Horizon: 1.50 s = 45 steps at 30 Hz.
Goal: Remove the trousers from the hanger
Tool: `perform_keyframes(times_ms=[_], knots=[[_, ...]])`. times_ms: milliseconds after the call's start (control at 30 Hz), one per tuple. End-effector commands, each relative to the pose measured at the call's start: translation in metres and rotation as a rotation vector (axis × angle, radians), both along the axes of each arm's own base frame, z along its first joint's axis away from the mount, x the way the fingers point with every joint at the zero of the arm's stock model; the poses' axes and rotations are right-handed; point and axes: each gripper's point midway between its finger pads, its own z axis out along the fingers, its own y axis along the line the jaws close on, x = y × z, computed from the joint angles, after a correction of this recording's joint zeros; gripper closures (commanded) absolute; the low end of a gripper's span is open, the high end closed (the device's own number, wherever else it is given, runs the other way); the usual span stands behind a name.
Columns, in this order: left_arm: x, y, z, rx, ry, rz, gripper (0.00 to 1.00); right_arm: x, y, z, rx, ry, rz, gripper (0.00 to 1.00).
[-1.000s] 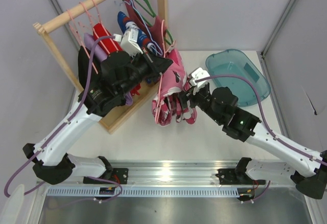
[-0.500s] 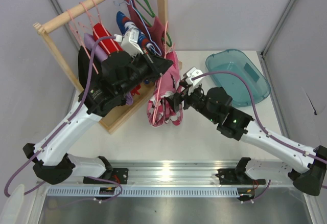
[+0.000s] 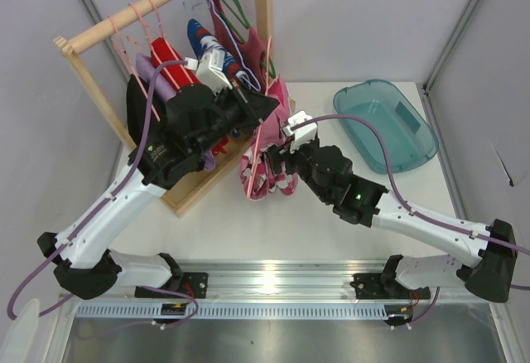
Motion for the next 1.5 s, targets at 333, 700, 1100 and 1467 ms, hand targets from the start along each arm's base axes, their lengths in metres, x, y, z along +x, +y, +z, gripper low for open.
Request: perform_keyframes(times_ms=[333,700,1100,1467], knots=[[-0.019,0.024,0.088,-0.235,-0.192,0.008,1.00,0.012,-0.029,0.045,-0.012,-0.161,-0.155,0.44],[-0.024,0.021,0.089,-0.257,-0.187,-0.015,1.00,0.019,-0.018,0.039,-0.103,-0.216,-0.136,0.54],[-0.035,0.017,0.104,-0.296,-0.208,-0.040,1.00,0.039,-0.010,0.017,-0.073,-0.182,-0.157,0.24],[-0.035,0.013,0.115,-0.304,-0.232,-0.052,1.00,0.054,0.010,-0.013,-0.119,-0.204,-0.176,0.29]])
